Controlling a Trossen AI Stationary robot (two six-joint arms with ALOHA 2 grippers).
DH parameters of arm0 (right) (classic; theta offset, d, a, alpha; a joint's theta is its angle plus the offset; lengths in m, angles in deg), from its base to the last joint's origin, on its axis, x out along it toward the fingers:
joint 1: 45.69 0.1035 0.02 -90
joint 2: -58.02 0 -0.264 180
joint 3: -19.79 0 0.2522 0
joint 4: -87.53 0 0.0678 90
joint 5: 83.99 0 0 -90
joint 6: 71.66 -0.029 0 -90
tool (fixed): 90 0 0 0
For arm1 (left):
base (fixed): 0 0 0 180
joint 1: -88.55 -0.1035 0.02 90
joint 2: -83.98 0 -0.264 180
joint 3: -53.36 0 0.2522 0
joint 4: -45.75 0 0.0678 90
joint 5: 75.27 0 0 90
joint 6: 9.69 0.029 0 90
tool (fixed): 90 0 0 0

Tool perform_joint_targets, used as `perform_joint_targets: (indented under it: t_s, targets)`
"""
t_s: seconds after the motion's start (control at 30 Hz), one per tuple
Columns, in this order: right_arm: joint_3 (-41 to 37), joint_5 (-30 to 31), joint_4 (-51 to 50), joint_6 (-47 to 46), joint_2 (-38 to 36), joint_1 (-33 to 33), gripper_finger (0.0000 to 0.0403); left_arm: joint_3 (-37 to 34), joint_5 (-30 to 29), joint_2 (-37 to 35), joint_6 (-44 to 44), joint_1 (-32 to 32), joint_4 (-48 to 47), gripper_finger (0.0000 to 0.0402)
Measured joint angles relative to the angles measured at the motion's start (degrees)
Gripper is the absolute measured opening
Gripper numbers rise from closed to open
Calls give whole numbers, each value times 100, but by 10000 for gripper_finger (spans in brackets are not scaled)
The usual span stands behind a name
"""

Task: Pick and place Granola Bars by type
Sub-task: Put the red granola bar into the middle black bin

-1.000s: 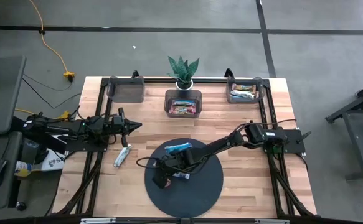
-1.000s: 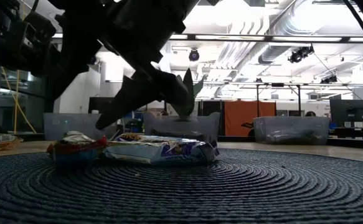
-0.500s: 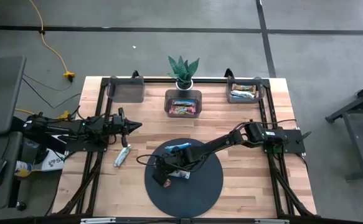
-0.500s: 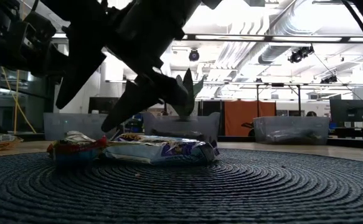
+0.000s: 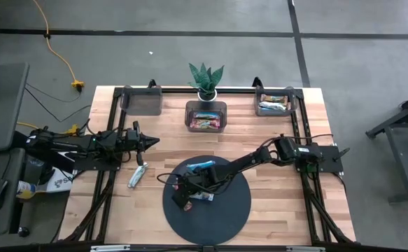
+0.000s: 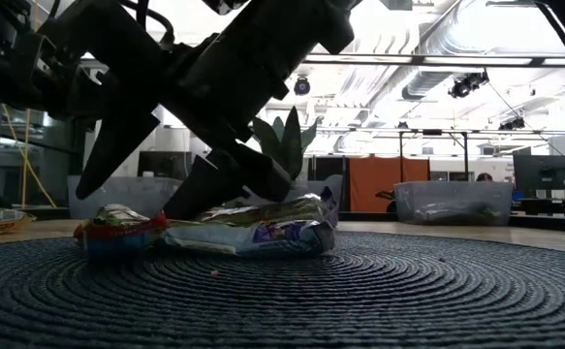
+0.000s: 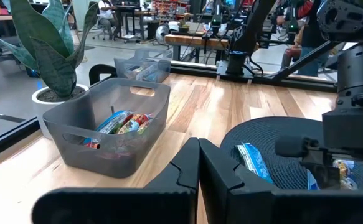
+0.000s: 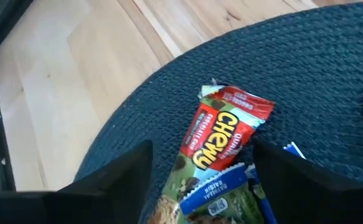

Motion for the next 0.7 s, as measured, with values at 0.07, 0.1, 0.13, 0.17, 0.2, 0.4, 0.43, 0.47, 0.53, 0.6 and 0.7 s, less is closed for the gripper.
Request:
perform_joint_targets:
  t_s: [0.07, 0.1, 0.13, 0.17, 0.2, 0.4, 0.43, 0.47, 0.53, 0.6, 0.7]
  targets:
    - [0, 12, 39, 0, 0, -2, 261, -2, -2, 0, 0, 0, -2, 1]
    - [0, 47, 39, 9, 0, -2, 261, 0, -2, 0, 2, 0, 0, 1]
    - [0, 74, 39, 41, 0, -2, 261, 0, -1, 0, 0, 0, 0, 1]
    - [0, 86, 39, 101, 0, -2, 261, 0, 0, 0, 0, 0, -2, 1]
    - [-2, 96, 39, 123, 0, -2, 261, -2, -2, 0, 2, 0, 0, 1]
    - [-2, 96, 43, 132, 0, -26, 261, 0, -2, 0, 0, 0, -2, 1]
    - [-2, 96, 57, 133, 0, -28, 261, -1, 0, 0, 0, 0, 0, 1]
    - [-2, 96, 84, 133, 0, -31, 261, -1, -1, -1, 1, 0, -1, 1]
    - [-2, 94, 196, 134, 2, -28, 261, -1, -1, -1, 0, 0, -1, 1]
    - [-2, 87, 284, 136, 0, -28, 261, -1, -2, 0, 1, 0, -2, 1]
    - [-2, 92, 299, 136, 6, -28, 261, -2, 0, 0, 0, 0, -2, 1]
